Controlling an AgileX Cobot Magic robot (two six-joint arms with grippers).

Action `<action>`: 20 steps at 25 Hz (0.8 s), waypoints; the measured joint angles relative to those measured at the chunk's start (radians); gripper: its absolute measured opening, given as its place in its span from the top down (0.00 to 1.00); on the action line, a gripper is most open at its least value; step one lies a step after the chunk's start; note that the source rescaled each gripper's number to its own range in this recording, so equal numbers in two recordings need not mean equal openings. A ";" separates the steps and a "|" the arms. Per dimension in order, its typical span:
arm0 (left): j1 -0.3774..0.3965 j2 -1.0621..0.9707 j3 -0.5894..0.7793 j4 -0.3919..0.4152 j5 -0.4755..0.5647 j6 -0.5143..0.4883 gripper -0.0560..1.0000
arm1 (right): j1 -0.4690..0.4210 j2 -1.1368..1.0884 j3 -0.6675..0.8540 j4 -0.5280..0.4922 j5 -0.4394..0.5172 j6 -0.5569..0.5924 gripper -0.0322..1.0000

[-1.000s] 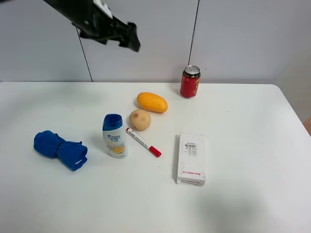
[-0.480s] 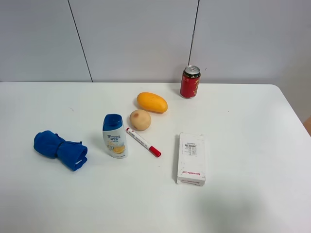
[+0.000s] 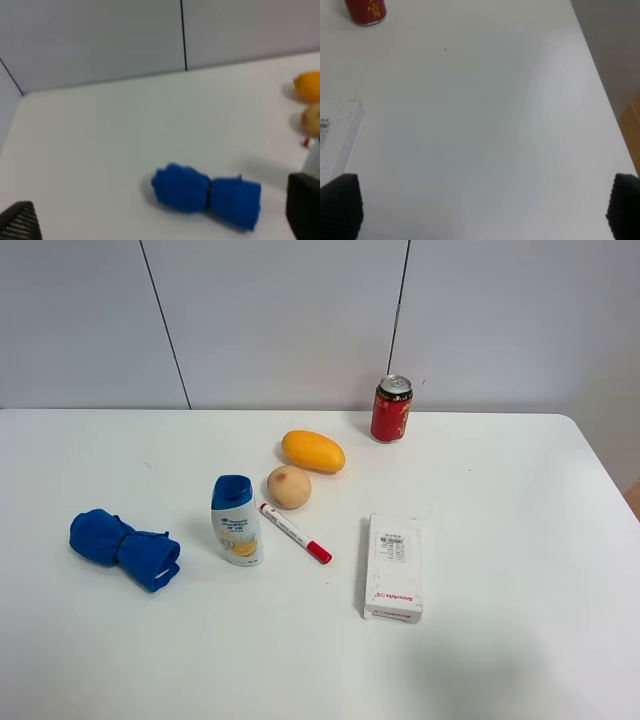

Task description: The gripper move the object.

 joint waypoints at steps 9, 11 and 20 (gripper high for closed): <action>0.000 -0.222 0.208 -0.038 0.102 -0.007 0.00 | 0.000 0.000 0.000 0.000 0.000 0.000 0.00; 0.000 -0.223 0.234 -0.038 0.103 -0.020 0.00 | 0.000 0.000 0.000 0.000 0.000 0.000 0.00; 0.000 -0.223 0.257 -0.033 0.102 -0.033 0.00 | 0.000 0.000 0.000 0.000 0.000 0.000 0.00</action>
